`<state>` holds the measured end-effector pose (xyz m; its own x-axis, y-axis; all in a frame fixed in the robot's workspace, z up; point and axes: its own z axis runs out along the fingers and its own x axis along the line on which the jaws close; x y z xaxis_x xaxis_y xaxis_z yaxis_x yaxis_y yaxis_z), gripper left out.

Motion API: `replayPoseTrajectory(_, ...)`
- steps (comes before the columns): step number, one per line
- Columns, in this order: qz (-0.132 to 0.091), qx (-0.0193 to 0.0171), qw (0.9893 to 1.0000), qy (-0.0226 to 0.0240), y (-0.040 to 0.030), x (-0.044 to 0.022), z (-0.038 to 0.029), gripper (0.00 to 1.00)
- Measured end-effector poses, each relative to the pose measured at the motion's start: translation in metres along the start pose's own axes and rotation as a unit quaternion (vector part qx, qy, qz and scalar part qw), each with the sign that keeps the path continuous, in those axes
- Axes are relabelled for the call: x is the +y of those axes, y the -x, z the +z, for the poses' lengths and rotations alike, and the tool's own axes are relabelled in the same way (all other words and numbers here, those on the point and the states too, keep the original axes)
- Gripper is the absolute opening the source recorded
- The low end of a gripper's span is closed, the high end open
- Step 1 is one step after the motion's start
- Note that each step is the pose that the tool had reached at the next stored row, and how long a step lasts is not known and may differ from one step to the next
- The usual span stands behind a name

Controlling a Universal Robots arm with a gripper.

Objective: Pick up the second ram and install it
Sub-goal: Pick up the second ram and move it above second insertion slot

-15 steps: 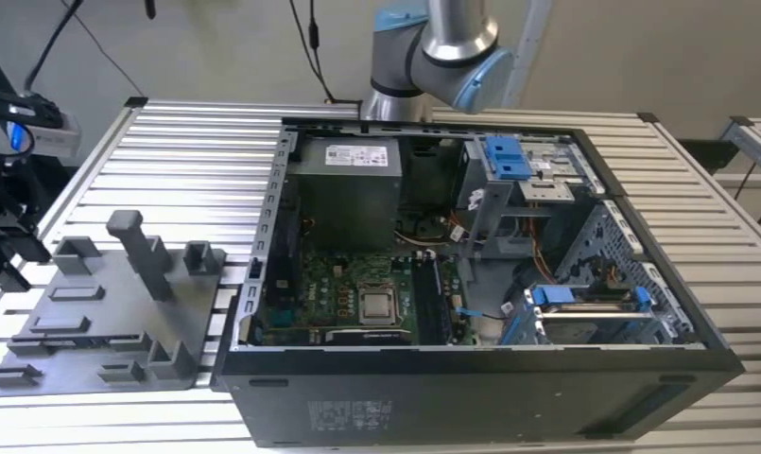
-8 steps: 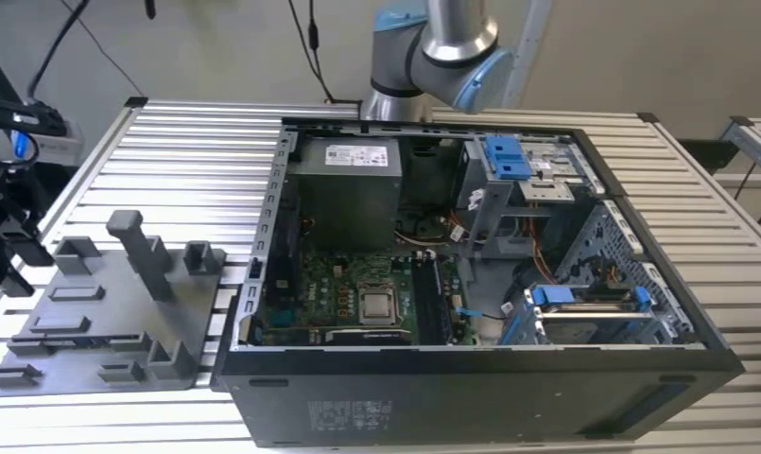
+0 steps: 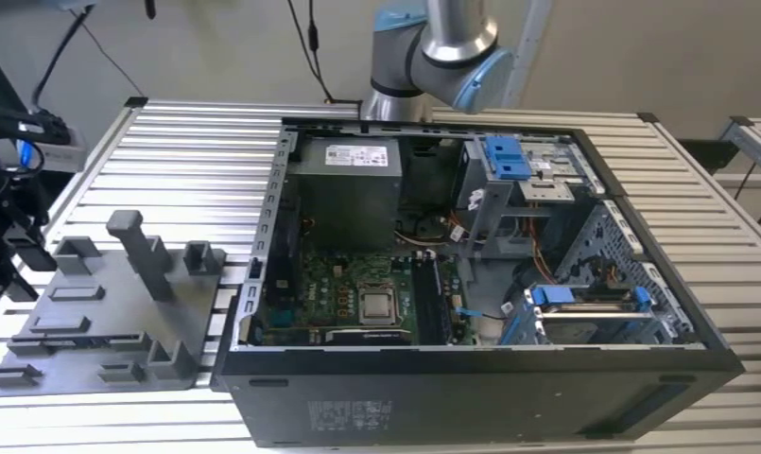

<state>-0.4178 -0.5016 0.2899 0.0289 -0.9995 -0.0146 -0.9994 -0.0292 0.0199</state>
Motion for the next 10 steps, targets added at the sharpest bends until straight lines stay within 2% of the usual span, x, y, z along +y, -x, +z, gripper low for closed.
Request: replayPoseTrajectory(10, 0.0, 0.0, 1.0, 0.0, -0.0001, 0.0005, 0.0093, 0.44)
